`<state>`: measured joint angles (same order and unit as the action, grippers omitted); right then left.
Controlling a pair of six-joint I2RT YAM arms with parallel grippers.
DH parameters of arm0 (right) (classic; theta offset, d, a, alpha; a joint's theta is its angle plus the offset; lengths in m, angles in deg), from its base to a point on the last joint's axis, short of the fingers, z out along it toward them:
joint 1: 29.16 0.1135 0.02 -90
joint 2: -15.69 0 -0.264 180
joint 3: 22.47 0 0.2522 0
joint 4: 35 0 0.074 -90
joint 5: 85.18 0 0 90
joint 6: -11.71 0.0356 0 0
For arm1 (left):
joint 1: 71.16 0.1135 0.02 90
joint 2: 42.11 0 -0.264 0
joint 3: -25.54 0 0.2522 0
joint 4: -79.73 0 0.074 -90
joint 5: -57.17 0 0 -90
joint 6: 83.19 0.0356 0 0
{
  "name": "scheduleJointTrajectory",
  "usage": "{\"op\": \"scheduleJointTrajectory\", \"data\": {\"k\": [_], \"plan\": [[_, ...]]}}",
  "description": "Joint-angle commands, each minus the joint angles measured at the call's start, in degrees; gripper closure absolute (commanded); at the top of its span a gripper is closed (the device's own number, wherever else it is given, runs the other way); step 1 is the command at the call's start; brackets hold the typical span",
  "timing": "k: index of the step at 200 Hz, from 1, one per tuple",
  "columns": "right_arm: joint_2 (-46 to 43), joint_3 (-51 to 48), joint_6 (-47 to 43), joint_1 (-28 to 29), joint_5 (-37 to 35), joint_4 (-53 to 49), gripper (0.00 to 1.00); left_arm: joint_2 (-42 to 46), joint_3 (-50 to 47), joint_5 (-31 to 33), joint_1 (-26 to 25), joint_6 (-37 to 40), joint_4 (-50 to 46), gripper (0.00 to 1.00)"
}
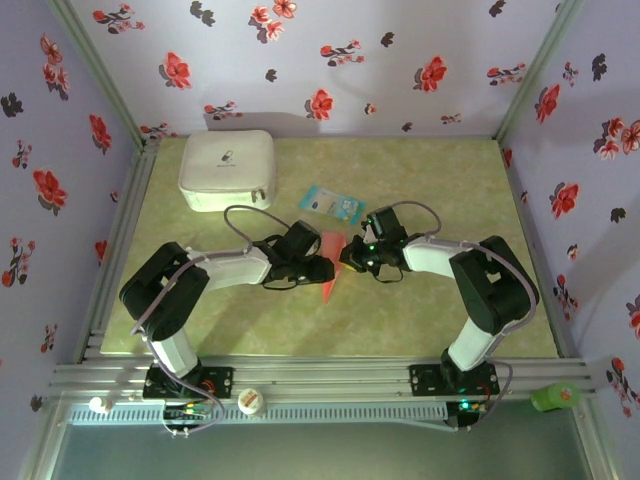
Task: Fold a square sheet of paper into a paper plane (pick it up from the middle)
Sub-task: Move a paper plane to the center of the table.
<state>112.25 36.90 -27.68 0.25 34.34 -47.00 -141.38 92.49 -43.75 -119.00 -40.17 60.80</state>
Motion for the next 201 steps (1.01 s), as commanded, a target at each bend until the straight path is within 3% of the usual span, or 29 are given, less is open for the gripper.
{"op": "scheduleJointTrajectory", "data": {"k": [1, 136, 201], "plan": [[0.4, 1.1, -0.5, 0.2, -0.7, -0.6, 0.89, 1.2, 0.3, 1.8, 0.1, 0.6, -1.6, 0.55], [0.6, 1.3, -0.6, 0.2, -0.5, -0.7, 0.89, -2.1, 1.9, -2.5, 0.0, 0.4, 1.5, 0.59], [0.4, 1.1, -0.5, 0.2, -0.7, -0.6, 0.89, -2.3, 2.4, -3.4, -0.1, 1.5, 1.4, 0.7]]}}
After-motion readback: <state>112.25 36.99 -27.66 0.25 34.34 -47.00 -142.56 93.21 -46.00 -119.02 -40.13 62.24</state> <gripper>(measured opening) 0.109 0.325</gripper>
